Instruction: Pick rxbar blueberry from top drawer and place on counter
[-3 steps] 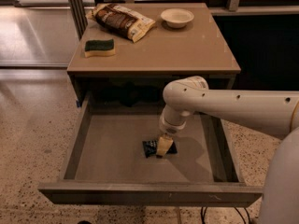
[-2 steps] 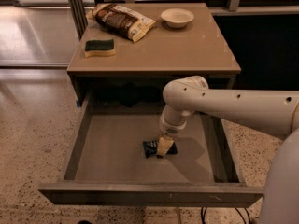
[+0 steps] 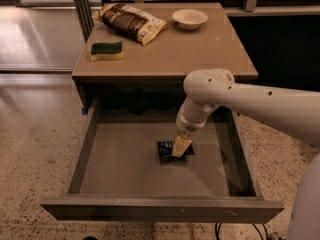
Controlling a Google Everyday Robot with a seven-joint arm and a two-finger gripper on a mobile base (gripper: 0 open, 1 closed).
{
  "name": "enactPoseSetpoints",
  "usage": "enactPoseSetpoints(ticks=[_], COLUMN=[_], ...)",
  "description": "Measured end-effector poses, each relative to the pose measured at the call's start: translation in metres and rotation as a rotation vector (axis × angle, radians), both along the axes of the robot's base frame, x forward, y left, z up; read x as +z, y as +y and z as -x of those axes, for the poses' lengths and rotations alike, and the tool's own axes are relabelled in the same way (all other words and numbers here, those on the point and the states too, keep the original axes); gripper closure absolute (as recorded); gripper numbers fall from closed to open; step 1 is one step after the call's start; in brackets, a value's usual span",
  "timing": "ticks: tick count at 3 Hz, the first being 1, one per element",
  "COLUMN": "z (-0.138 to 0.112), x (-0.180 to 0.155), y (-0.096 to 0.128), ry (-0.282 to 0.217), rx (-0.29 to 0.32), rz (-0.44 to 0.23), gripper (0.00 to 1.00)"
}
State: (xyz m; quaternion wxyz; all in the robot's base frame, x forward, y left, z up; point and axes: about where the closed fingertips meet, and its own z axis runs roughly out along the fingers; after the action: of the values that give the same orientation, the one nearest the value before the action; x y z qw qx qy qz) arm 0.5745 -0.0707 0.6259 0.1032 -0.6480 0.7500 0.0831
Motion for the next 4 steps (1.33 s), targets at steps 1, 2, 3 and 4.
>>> enactPoseSetpoints(ticks=[1, 2, 3, 4], z=[-0.012, -0.025, -0.043, -0.068], x=[0.058, 0.108, 0.155, 0.2], y=[-0.025, -0.042, -0.046, -0.038], ry=[0.034, 0.073, 0.08, 0.04], rx=[0.023, 0.042, 0.079, 0.11], rz=[-0.092, -0.151, -0.178, -0.2], gripper=[1.0, 1.0, 1.0, 1.0])
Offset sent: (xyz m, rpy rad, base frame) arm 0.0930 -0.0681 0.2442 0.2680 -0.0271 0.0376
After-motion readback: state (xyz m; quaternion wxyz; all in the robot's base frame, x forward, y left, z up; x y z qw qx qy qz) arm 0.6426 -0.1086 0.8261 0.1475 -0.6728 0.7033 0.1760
